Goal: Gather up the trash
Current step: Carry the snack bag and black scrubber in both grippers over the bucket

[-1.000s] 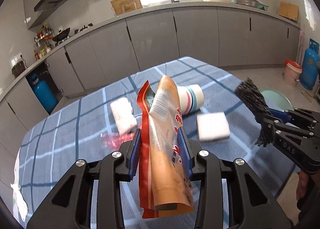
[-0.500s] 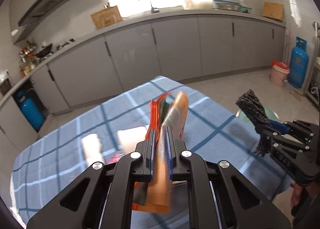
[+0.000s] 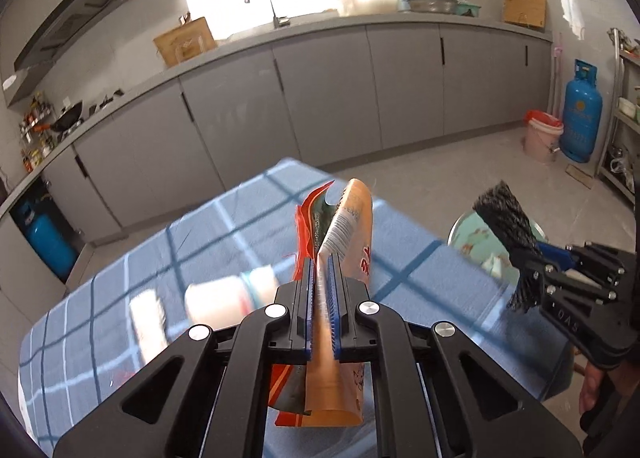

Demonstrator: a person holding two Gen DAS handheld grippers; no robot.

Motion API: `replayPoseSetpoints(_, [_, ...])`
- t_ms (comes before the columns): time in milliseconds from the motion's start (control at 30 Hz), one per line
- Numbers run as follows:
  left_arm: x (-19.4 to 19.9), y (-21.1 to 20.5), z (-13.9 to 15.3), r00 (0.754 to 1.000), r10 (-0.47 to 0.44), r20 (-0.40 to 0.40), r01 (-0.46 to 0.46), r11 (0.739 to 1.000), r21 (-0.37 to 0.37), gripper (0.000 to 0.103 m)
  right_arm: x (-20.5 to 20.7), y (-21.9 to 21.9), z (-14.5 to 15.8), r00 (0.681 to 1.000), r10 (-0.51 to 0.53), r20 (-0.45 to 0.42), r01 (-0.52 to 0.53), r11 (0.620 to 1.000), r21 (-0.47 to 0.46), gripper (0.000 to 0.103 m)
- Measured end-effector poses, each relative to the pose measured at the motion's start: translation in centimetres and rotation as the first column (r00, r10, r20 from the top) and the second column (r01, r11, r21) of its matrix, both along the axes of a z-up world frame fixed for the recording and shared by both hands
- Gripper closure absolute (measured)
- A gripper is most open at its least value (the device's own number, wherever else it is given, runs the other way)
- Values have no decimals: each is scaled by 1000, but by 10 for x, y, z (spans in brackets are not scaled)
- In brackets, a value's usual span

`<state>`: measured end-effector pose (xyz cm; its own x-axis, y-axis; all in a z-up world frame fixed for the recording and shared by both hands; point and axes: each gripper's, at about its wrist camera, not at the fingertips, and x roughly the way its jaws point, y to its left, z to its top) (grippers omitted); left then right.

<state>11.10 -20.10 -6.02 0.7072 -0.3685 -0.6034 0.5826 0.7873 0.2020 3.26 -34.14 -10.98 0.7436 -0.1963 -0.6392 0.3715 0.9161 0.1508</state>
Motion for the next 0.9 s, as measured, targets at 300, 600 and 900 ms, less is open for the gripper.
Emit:
replayPoseSetpoints(300, [-11, -78, 1, 992, -124, 18, 124, 992, -37, 95, -20, -67, -4, 992, -129, -4, 129, 992, -3, 80])
replayPoseSetpoints(600, [-22, -140, -19, 974, -227, -22, 225, 972, -68, 95, -28, -116, -12, 981, -194, -10, 194, 981, -6, 80])
replayPoseSetpoints(900, [-23, -185, -49, 963, -261, -66, 259, 965, -38, 95, -20, -147, -32, 979, -204, -18, 205, 978, 25, 80])
